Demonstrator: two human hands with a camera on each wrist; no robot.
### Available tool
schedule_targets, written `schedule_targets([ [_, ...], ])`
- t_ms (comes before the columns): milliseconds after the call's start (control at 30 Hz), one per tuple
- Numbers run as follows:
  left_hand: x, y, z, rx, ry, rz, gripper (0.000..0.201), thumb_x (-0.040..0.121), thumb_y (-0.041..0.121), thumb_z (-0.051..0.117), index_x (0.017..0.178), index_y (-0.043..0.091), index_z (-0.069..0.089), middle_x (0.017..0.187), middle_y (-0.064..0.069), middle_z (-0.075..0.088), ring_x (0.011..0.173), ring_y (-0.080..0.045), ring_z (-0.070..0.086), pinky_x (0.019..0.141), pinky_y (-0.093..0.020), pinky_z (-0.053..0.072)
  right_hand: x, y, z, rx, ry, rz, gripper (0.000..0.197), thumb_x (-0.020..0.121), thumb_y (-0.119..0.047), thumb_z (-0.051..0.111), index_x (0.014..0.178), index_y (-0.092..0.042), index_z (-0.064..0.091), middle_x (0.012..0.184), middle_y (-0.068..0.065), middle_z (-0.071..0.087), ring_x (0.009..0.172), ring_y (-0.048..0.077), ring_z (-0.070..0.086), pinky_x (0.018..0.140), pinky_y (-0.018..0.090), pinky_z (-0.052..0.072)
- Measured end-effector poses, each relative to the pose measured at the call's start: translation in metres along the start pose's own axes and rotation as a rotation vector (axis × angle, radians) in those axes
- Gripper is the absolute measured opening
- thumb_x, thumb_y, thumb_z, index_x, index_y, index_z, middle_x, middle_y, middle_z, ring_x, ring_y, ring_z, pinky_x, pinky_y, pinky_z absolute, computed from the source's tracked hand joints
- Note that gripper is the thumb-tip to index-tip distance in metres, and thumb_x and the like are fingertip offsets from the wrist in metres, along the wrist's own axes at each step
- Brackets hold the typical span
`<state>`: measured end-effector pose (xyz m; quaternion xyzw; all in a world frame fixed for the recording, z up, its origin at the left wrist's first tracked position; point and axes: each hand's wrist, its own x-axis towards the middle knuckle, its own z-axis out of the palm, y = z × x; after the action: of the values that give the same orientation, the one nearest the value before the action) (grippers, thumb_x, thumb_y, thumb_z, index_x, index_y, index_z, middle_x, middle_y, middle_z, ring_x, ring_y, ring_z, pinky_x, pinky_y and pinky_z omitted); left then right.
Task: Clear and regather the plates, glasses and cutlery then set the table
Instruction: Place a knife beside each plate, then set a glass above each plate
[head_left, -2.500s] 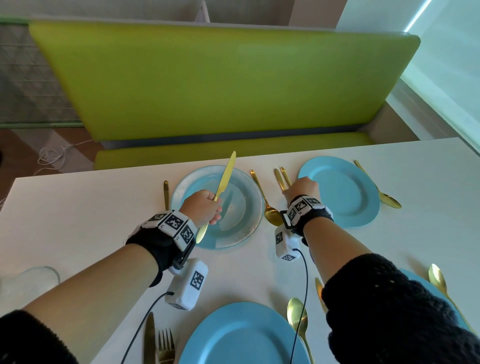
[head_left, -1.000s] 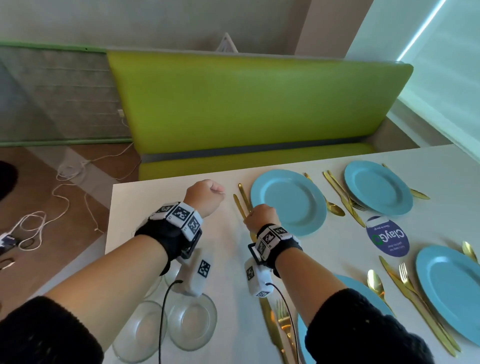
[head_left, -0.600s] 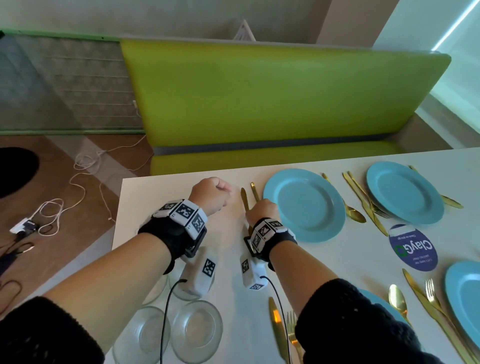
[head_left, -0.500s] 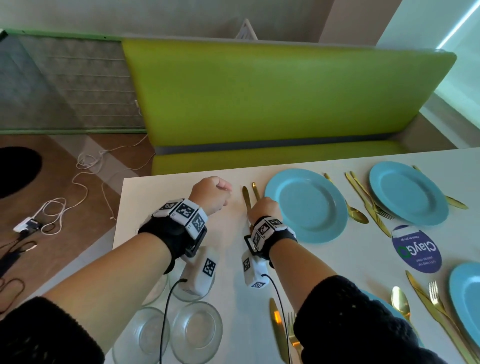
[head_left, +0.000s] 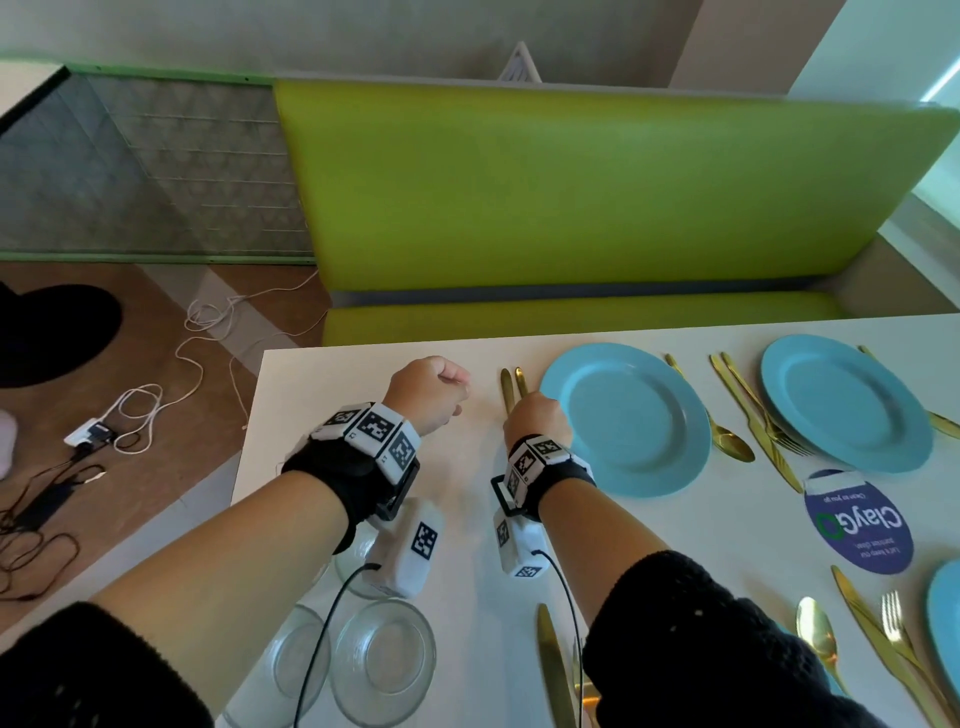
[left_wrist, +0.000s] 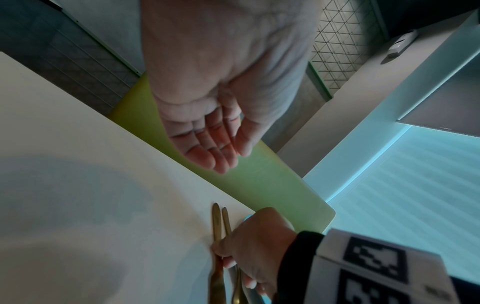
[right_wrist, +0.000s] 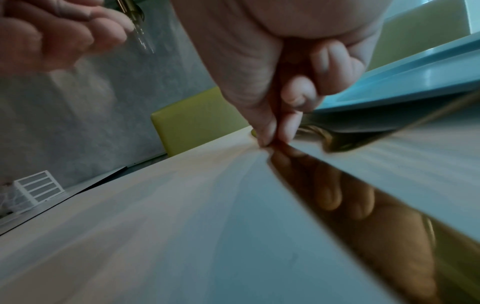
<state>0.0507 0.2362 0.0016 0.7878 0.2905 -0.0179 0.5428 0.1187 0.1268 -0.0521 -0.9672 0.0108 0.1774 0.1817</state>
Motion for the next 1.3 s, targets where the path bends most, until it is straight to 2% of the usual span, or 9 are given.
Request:
schedule_targets([
  [133,-0.011,0.0,0.004,-0.008,0.01,-0.001,0.015,0.09,0.011,0.056,0.08,0.023,0.057,0.082,0.006,0.059,0.066,-0.008,0.061,0.065,-0.022,0.05,-0.005,0.005,-0.004,-0.011,-0.002,-0.029,0.033,0.096,-0.009,0.039,0.122,-0.009,0.06,0.115,0.01,0.066,0.105,0.027,0.064,0.083,0.034,0.052],
  [300,-0.035,0.006,0.007,0.008,0.006,0.018,0.006,0.09,0.014,0.057,0.09,0.019,0.06,0.084,0.006,0.06,0.066,-0.006,0.06,0.063,-0.02,0.049,-0.028,0.013,-0.018,-0.053,0.002,-0.082,0.028,0.093,-0.011,0.044,0.113,-0.007,0.063,0.113,0.01,0.066,0.106,0.028,0.063,0.084,0.033,0.051],
  [467,-0.066,0.018,0.017,0.036,-0.049,0.081,0.006,0.09,0.015,0.057,0.09,0.02,0.06,0.087,0.004,0.061,0.069,-0.007,0.061,0.065,-0.021,0.05,-0.063,0.041,-0.035,-0.071,0.005,-0.12,0.025,0.091,-0.019,0.047,0.106,-0.01,0.065,0.109,0.008,0.067,0.101,0.027,0.064,0.082,0.034,0.052],
  [733,-0.153,0.007,0.031,0.06,-0.192,0.178,0.006,0.09,0.014,0.056,0.093,0.017,0.06,0.084,0.005,0.061,0.069,-0.008,0.06,0.062,-0.017,0.048,-0.143,0.104,-0.046,-0.222,-0.018,-0.139,0.029,0.091,-0.026,0.053,0.113,-0.009,0.065,0.116,0.008,0.064,0.107,0.027,0.061,0.087,0.033,0.051],
  [900,-0.217,-0.03,0.021,0.011,-0.29,0.156,0.007,0.09,0.014,0.057,0.096,0.014,0.061,0.083,0.004,0.062,0.066,-0.006,0.061,0.055,-0.014,0.049,-0.203,0.118,-0.034,-0.201,-0.018,-0.13,0.023,0.089,-0.027,0.056,0.104,-0.016,0.07,0.113,0.004,0.068,0.106,0.024,0.062,0.088,0.033,0.054],
  [1067,-0.258,-0.084,0.008,0.094,-0.448,-0.007,0.008,0.088,0.01,0.055,0.081,0.014,0.056,0.078,0.0,0.059,0.06,-0.011,0.059,0.051,-0.015,0.049,-0.249,0.113,-0.007,-0.197,-0.059,-0.143,0.023,0.088,-0.024,0.055,0.101,-0.012,0.071,0.11,0.008,0.069,0.103,0.025,0.063,0.085,0.032,0.054],
  [1200,-0.271,-0.13,-0.007,0.317,-0.543,-0.307,0.024,0.092,0.013,0.05,0.067,0.01,0.049,0.068,-0.003,0.051,0.051,-0.013,0.047,0.049,-0.02,0.04,-0.269,0.101,0.013,-0.215,-0.149,-0.168,0.036,0.09,-0.03,0.059,0.122,-0.014,0.061,0.132,0.007,0.056,0.123,0.024,0.051,0.103,0.034,0.044],
  [1267,-0.269,-0.146,-0.022,0.398,-0.496,-0.397,0.024,0.092,0.02,0.053,0.072,0.007,0.052,0.073,-0.008,0.056,0.055,-0.018,0.051,0.052,-0.022,0.039,-0.273,0.097,0.021,-0.123,-0.178,-0.15,0.048,0.087,-0.033,0.064,0.13,-0.015,0.054,0.139,0.007,0.049,0.131,0.021,0.044,0.107,0.032,0.04],
  [1300,-0.266,-0.153,-0.031,0.472,-0.434,-0.398,0.025,0.091,0.028,0.056,0.084,0.004,0.058,0.085,-0.01,0.061,0.068,-0.023,0.061,0.059,-0.025,0.044,-0.274,0.095,0.026,-0.074,-0.193,-0.134,0.055,0.085,-0.033,0.067,0.133,-0.015,0.05,0.14,0.007,0.048,0.133,0.021,0.042,0.107,0.031,0.038],
])
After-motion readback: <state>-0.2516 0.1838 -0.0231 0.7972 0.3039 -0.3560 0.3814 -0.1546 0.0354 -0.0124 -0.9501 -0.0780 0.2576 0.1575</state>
